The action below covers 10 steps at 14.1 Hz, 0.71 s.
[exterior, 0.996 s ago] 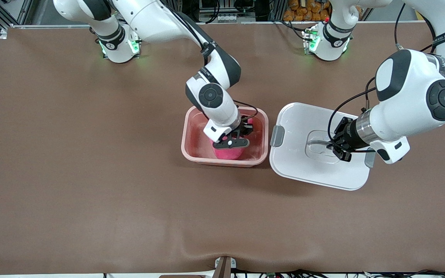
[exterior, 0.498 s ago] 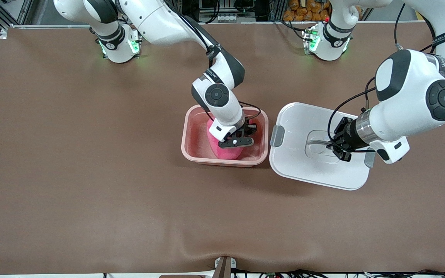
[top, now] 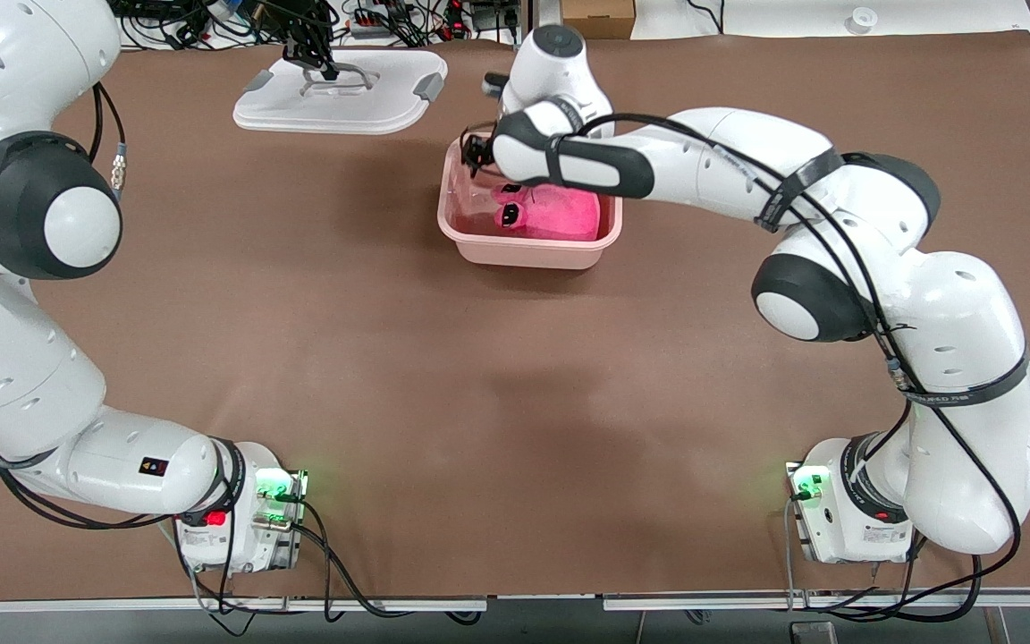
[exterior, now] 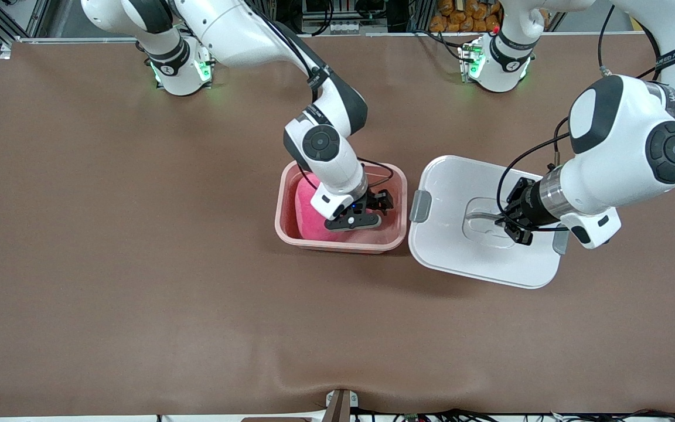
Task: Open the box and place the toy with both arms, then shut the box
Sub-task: 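Lower the pink plush into the open box with the right gripper, then open the right gripper and withdraw it from the box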
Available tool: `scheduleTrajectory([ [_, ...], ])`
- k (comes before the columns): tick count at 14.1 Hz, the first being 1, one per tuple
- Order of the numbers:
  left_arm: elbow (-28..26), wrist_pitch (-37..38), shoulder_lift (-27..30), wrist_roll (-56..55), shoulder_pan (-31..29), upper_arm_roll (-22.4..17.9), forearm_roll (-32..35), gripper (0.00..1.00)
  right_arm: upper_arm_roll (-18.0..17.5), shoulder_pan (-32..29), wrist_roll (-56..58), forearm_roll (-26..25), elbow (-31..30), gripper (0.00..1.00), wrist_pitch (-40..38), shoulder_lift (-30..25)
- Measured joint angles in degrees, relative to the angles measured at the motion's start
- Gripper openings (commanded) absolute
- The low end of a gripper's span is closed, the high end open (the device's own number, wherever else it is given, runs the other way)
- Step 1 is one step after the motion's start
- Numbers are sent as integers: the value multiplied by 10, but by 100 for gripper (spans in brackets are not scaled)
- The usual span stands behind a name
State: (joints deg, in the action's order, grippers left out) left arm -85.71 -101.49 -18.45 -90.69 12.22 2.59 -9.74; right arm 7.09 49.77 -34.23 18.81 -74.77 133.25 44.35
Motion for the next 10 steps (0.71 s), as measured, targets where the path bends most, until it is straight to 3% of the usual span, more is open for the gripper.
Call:
scheduleTrajectory([
  [5, -1, 0, 0, 0, 0, 0, 0, 0, 22, -20, 4, 0, 2, 100, -39, -62],
  [10, -1, 5, 0, 0, 0, 0, 0, 0, 27, -103, 39, -1, -9, 100, -132, -126],
])
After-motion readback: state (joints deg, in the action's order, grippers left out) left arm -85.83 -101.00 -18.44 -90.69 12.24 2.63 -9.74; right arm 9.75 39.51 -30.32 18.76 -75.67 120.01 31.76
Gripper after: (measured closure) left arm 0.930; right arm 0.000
